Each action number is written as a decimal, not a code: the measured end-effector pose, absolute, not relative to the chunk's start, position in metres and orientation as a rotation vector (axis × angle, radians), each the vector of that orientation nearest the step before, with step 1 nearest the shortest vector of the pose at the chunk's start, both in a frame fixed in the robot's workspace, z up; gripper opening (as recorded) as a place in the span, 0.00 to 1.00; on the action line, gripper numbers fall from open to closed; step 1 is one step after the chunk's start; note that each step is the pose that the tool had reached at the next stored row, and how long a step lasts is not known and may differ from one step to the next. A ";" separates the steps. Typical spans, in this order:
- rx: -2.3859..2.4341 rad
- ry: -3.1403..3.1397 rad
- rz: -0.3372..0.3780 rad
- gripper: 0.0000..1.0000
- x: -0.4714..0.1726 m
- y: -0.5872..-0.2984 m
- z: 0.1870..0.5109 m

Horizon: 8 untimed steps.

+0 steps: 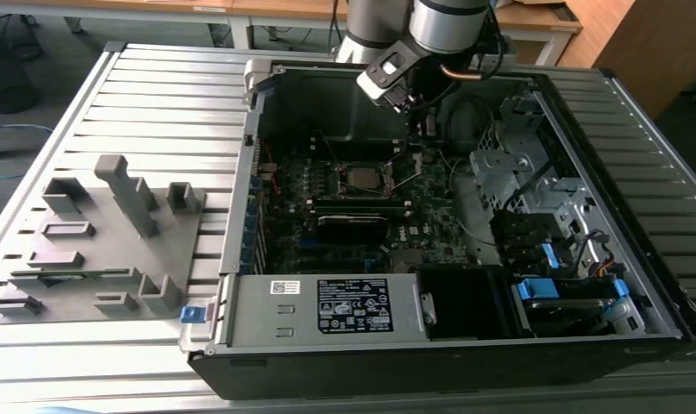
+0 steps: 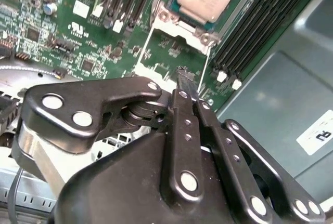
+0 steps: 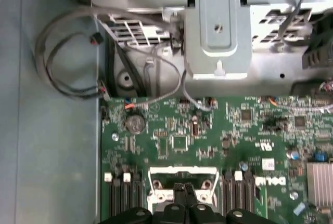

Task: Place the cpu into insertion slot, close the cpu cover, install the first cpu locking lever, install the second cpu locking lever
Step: 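Close the cpu cover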

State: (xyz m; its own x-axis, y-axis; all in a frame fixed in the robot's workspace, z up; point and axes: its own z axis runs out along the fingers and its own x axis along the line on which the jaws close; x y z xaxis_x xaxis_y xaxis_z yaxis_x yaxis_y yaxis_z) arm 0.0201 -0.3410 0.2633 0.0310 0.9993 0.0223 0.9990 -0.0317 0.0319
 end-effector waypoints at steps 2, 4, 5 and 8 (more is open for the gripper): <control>2.250 2.181 0.060 0.11 0.024 -0.341 0.263; 2.250 2.181 0.060 0.11 0.029 -0.341 0.263; 2.250 2.181 0.060 0.11 0.031 -0.341 0.263; 2.250 2.181 0.060 0.11 0.038 -0.341 0.263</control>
